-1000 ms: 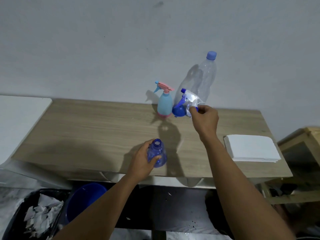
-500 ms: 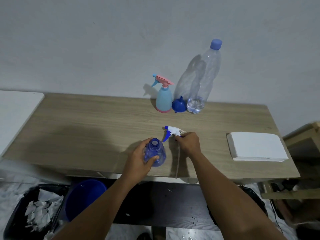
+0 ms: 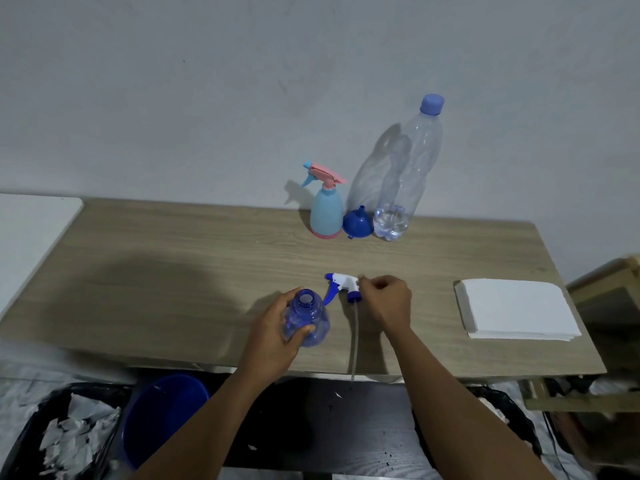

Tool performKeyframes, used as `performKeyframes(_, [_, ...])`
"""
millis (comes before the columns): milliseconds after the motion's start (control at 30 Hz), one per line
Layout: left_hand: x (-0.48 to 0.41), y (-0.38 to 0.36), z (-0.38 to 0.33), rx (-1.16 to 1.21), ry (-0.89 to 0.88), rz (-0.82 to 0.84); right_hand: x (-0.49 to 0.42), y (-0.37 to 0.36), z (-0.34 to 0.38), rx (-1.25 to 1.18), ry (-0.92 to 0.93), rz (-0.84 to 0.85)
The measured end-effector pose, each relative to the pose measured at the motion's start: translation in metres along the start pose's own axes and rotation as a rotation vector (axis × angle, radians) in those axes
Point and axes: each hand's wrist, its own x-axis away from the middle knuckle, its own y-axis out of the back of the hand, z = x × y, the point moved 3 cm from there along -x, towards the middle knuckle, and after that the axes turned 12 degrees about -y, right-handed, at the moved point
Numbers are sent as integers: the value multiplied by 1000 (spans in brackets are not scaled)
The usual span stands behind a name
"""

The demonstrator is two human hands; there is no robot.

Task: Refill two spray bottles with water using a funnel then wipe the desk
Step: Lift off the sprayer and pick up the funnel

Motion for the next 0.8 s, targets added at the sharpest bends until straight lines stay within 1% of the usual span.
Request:
performKeyframes(133, [-5, 2, -1, -52, 4, 12, -20, -2, 36, -49, 87, -11])
performKeyframes(267, [-6, 4, 4, -81, 12, 20, -41, -14, 77, -51, 217, 30])
performKeyframes(367, [-6, 4, 5, -66, 18, 13, -49, -22, 94, -22, 308, 68])
performKeyframes(500, [-4, 4, 8, -25, 30, 19, -61, -33, 100, 5, 351, 63])
performKeyframes(567, [-4, 4, 11, -4, 42, 9, -68, -40, 101, 0, 332, 54])
performKeyframes(667, [-3, 3, 13, 22, 40, -1, -78, -49, 95, 26, 326, -5])
performKeyframes(733, [-3, 3, 14, 25, 42, 2, -83, -52, 86, 22, 326, 0])
performKeyframes(800, [-3, 3, 14, 25, 45, 0, -82, -51, 82, 73, 299, 3])
